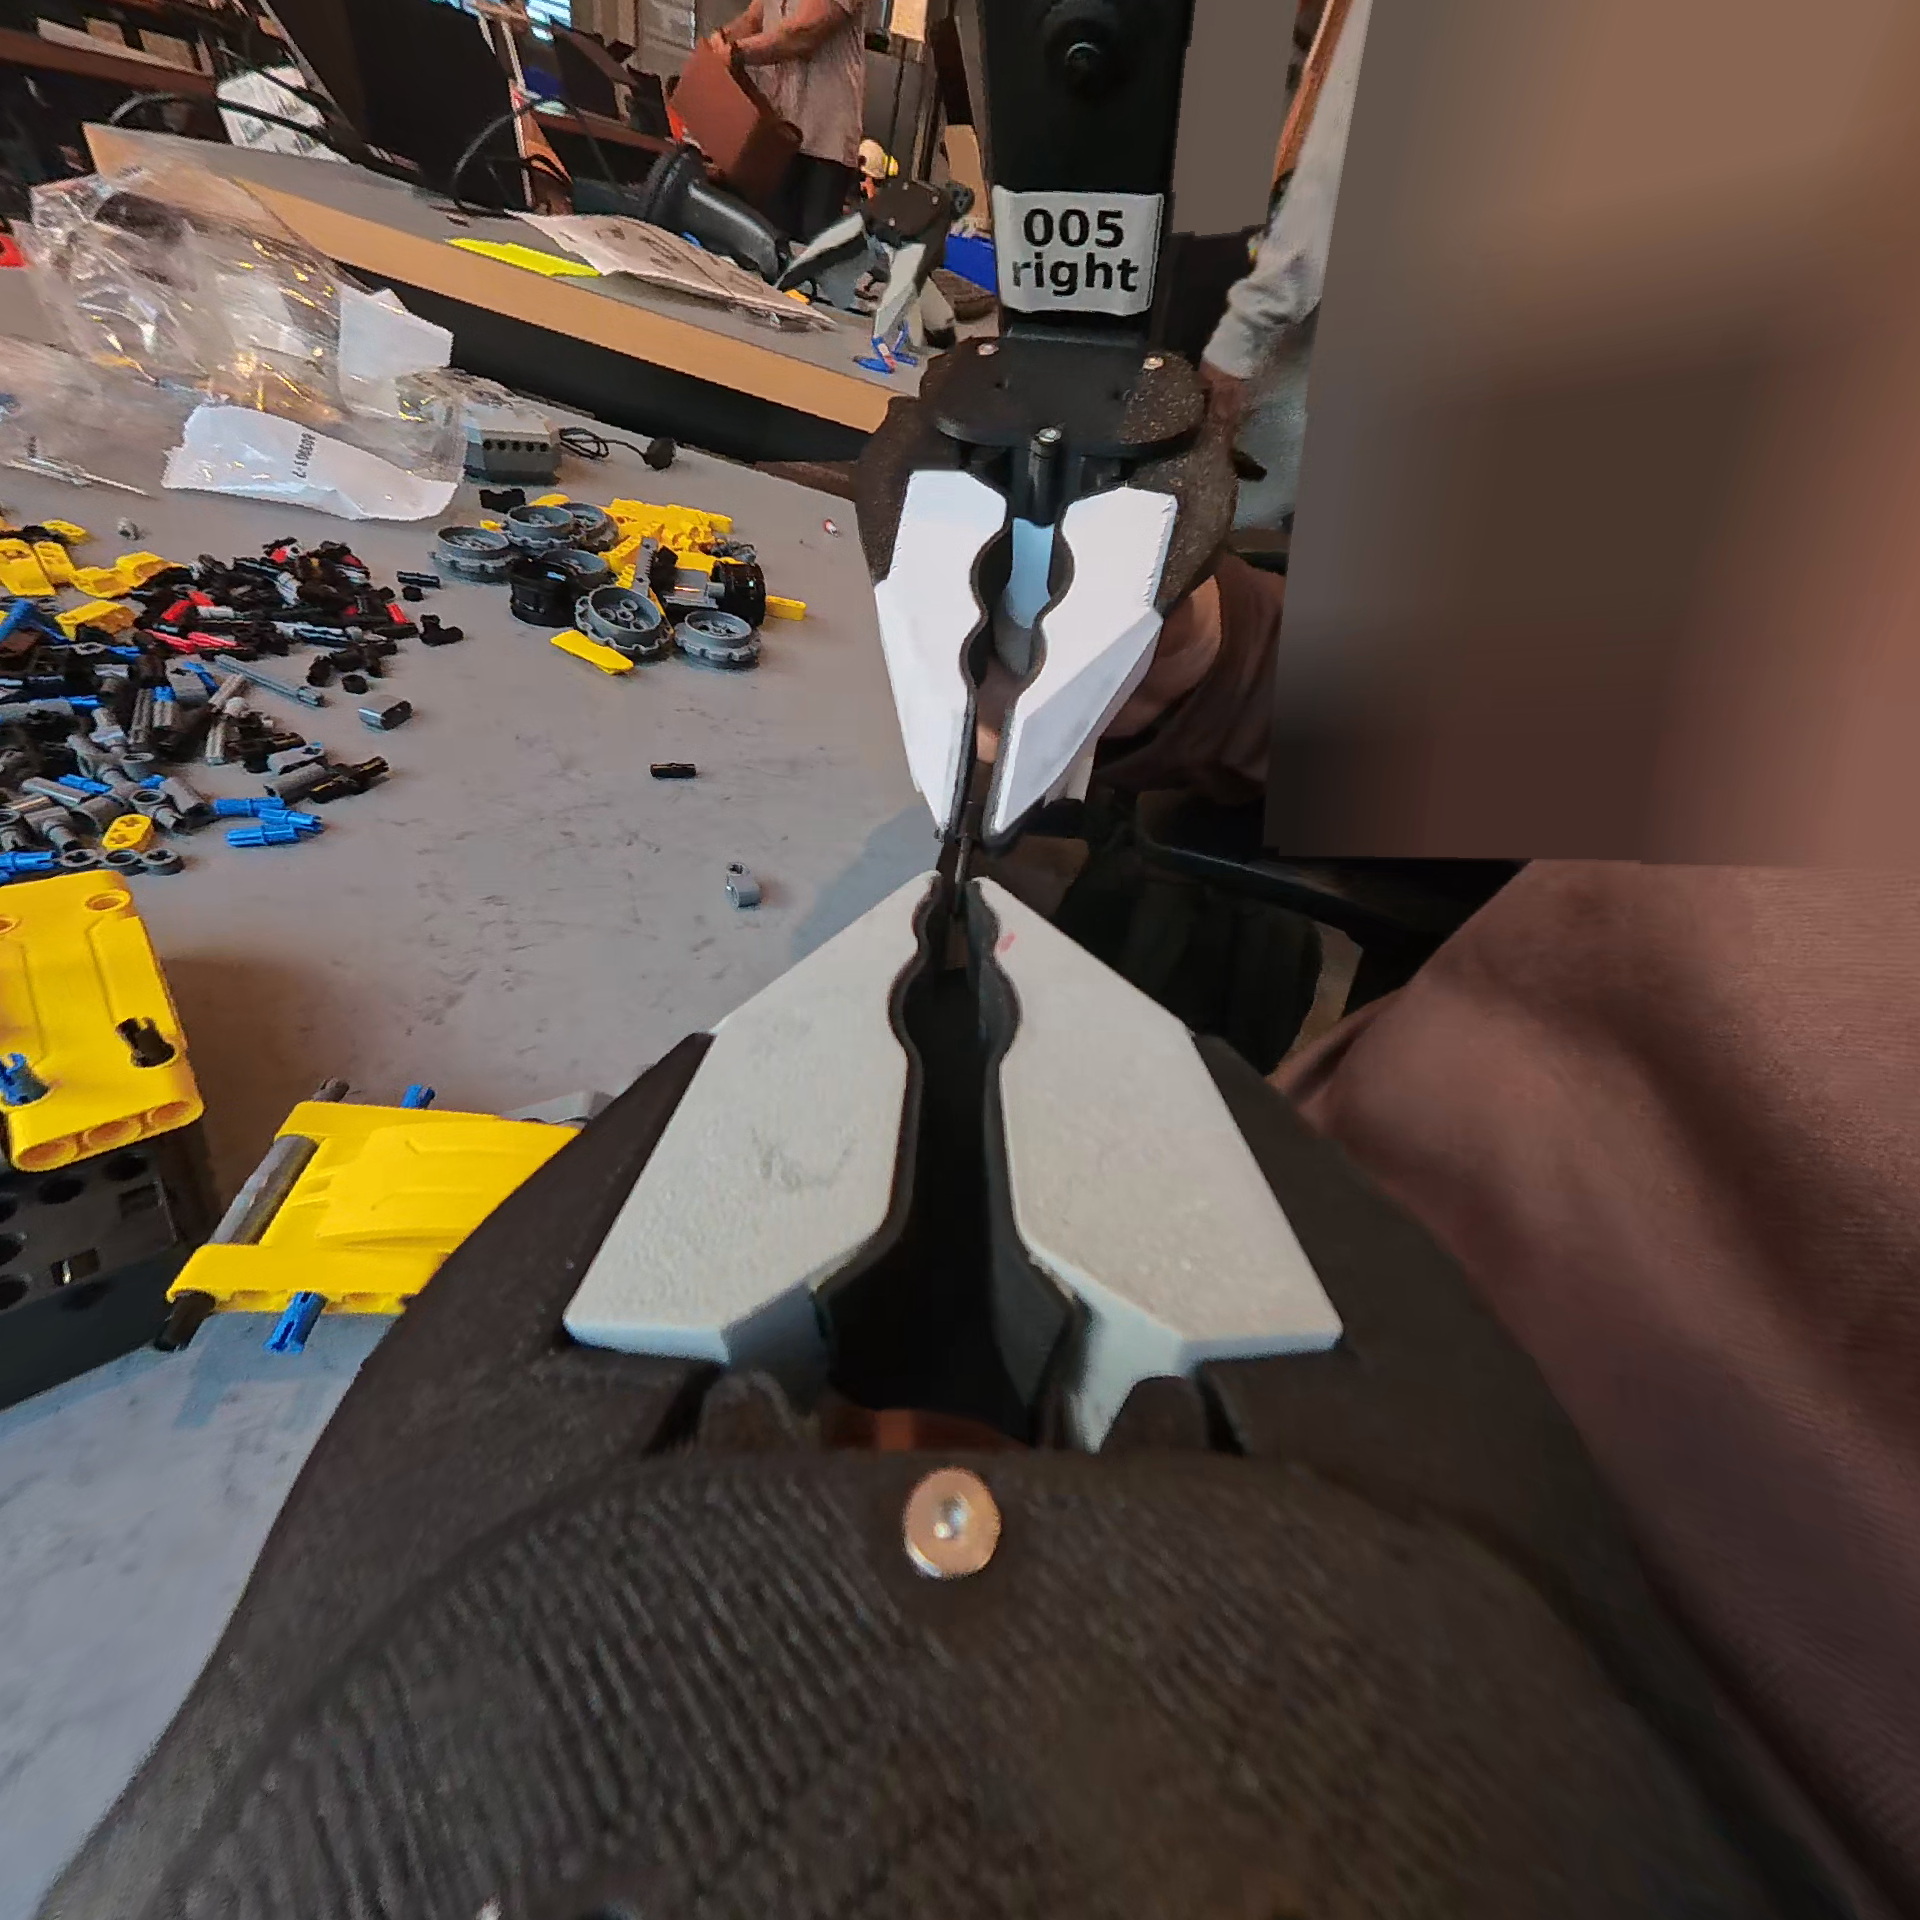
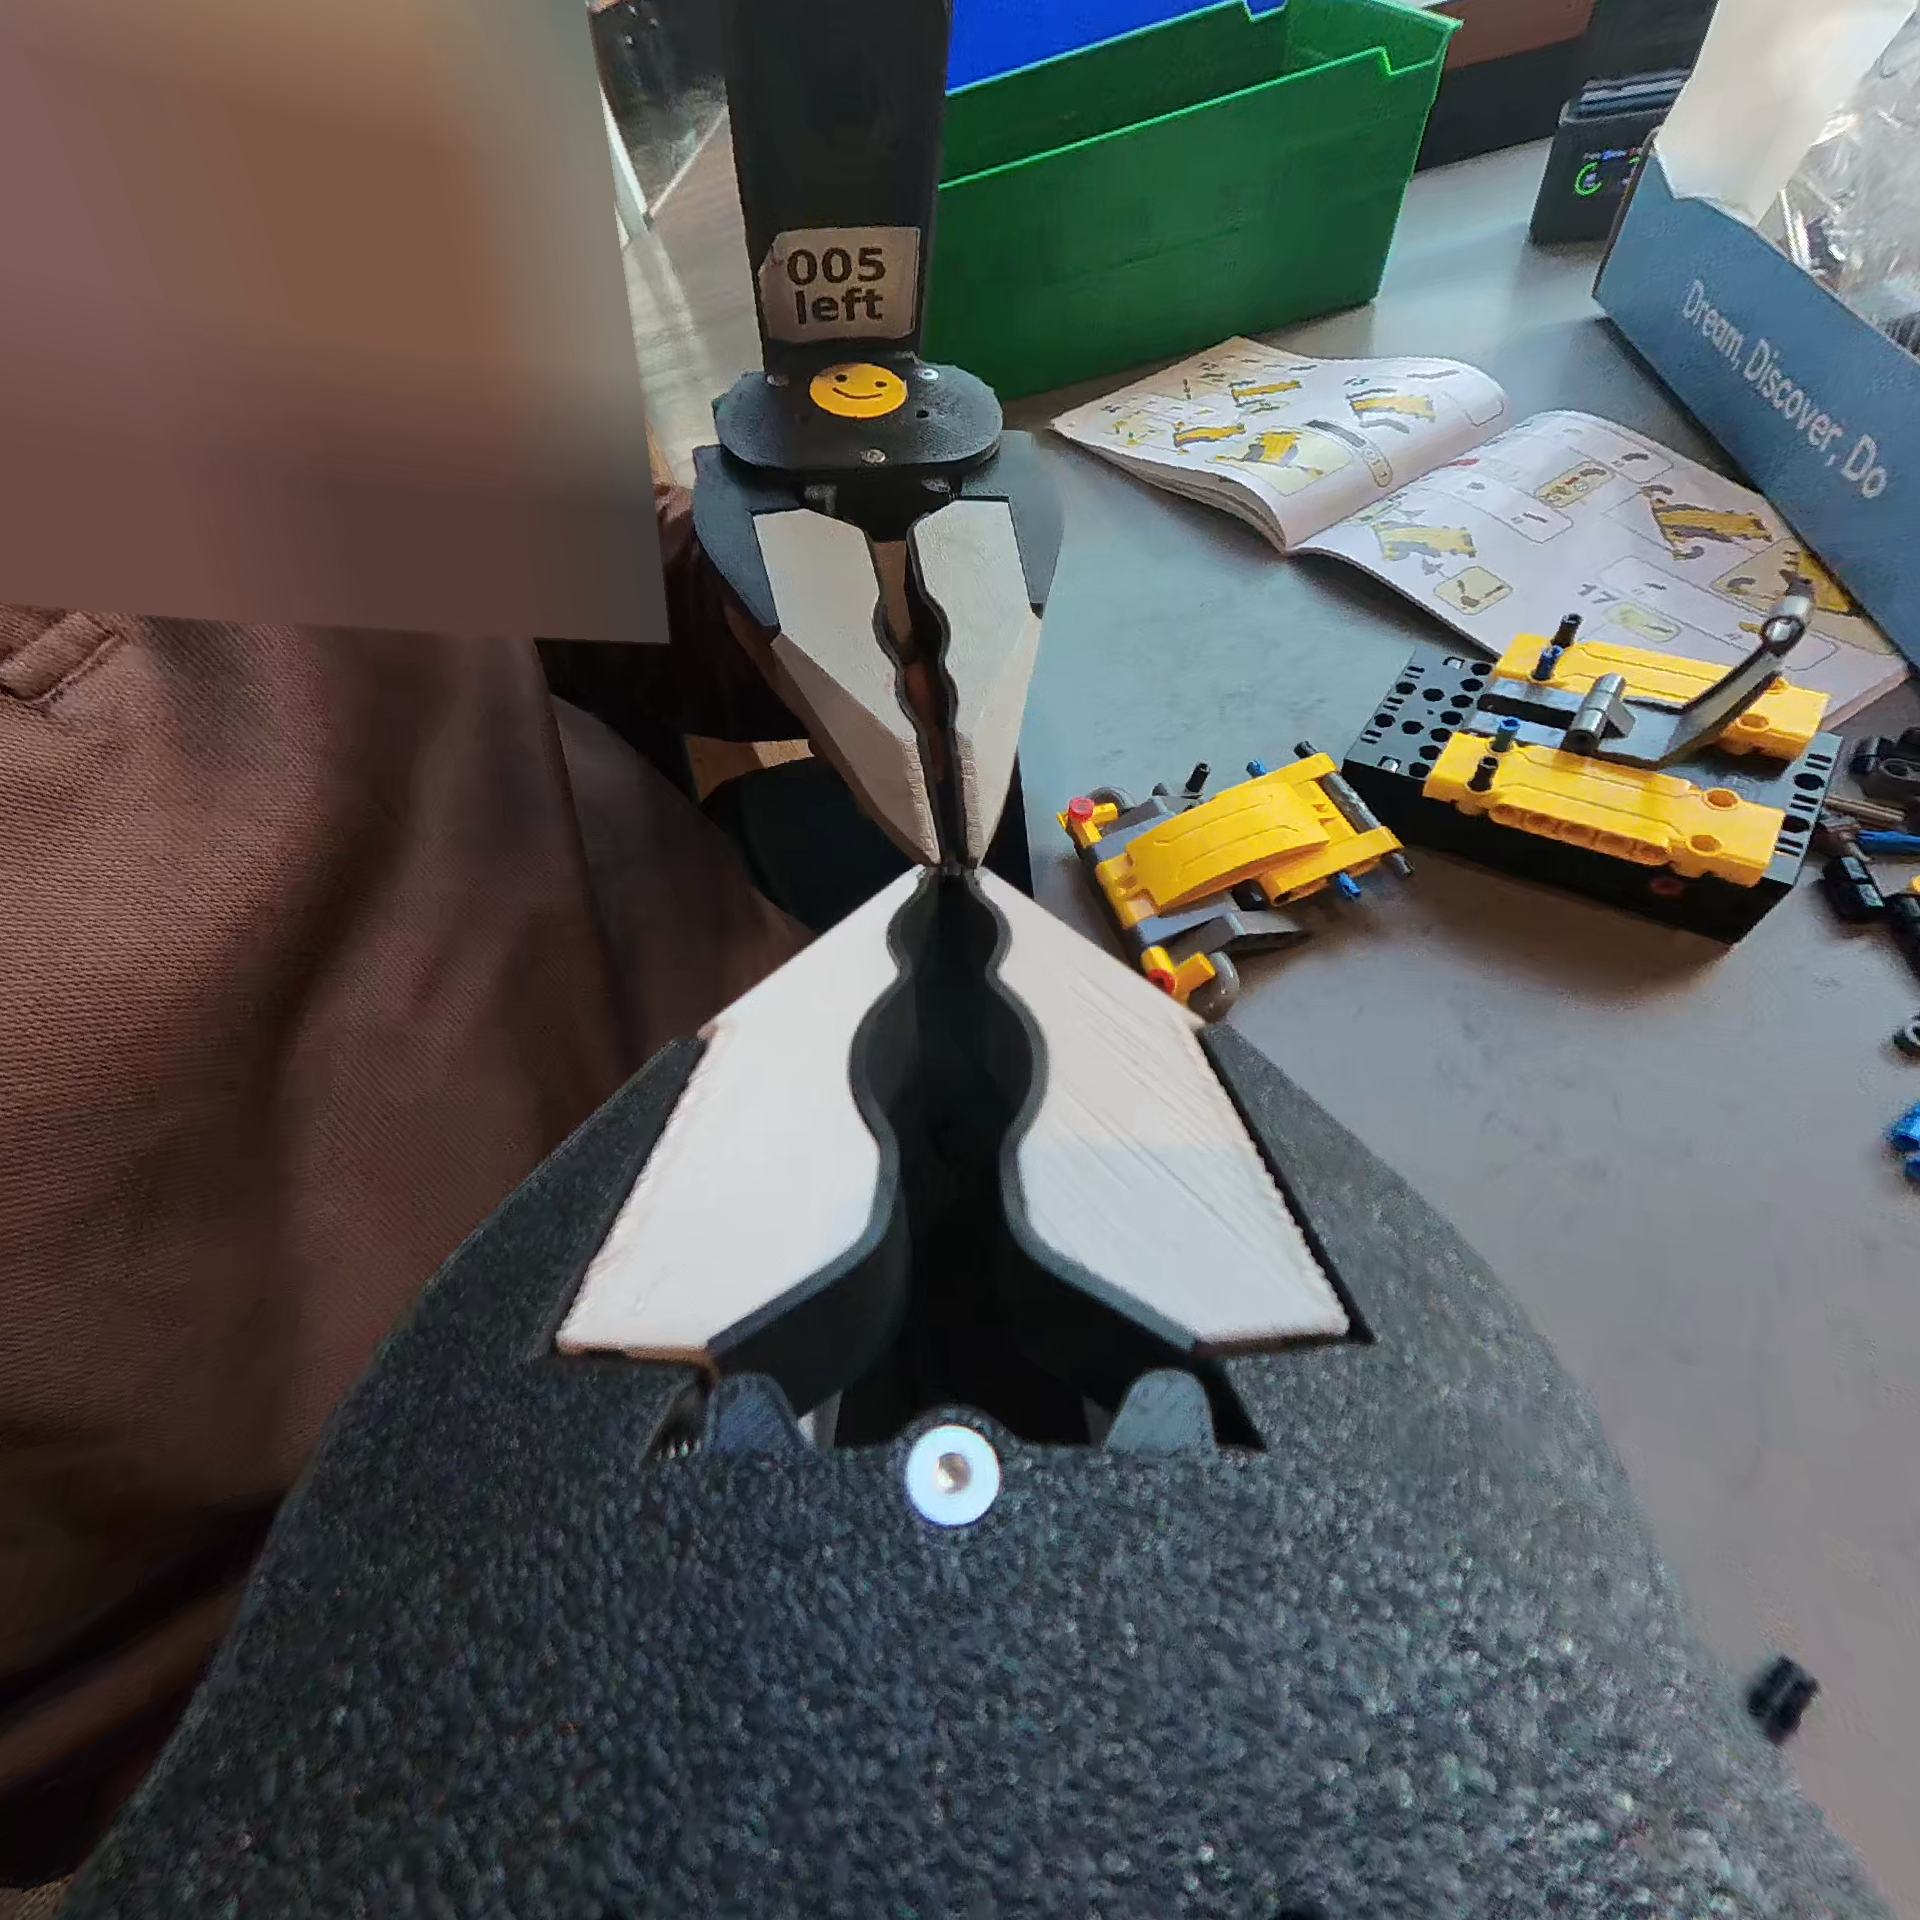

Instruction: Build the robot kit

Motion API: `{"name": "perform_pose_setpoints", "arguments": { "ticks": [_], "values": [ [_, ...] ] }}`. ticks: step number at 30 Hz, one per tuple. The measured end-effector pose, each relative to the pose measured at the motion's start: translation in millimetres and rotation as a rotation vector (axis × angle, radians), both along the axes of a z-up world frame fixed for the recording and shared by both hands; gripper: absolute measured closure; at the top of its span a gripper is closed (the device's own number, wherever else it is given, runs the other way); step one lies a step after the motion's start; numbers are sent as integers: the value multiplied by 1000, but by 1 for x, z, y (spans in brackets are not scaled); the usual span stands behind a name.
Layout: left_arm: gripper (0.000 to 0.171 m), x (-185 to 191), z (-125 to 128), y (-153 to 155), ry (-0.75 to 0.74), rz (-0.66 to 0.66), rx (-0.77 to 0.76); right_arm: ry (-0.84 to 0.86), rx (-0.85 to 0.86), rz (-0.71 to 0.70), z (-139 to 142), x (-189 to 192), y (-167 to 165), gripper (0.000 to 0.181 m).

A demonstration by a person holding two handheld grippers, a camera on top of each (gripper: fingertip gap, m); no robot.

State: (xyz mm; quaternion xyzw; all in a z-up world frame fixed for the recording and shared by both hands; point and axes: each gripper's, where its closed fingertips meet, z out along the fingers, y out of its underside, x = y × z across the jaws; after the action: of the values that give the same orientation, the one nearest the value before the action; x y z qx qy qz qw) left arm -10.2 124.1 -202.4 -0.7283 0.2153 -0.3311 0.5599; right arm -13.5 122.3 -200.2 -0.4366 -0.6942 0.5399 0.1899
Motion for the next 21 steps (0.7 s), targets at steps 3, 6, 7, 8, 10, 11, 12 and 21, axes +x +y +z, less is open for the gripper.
{"name": "perform_pose_setpoints", "arguments": {
  "ticks": [3, 6, 7, 8, 10, 11, 12, 21],
  "values": [
    [171, -6, 2, -3, -26, 23, 5, 10, -22, 26, 3, -6, -3, 180],
    [171, -9, 2, -9, -44, 33, 2, 6, -36, 62, 2, -10, -9, 181],
    [171, -10, 2, -11, -43, 32, 2, 5, -37, 73, 2, -11, -11, 181],
    [171, -10, 1, -12, -37, 35, 4, 5, -37, 81, 1, -12, -13, 180],
    [171, -12, 0, -13, -14, 47, 14, 3, -37, 88, 1, -14, -14, 180],
    [171, -13, 0, -13, -7, 54, 18, 3, -40, 87, 1, -15, -14, 180],
    [171, -14, 0, -13, -6, 57, 20, 4, -48, 84, 2, -16, -14, 180],
    [171, -8, -2, -7, -33, 19, 7, 4, -98, 0, 0, -11, -7, 180]
  ]
}}
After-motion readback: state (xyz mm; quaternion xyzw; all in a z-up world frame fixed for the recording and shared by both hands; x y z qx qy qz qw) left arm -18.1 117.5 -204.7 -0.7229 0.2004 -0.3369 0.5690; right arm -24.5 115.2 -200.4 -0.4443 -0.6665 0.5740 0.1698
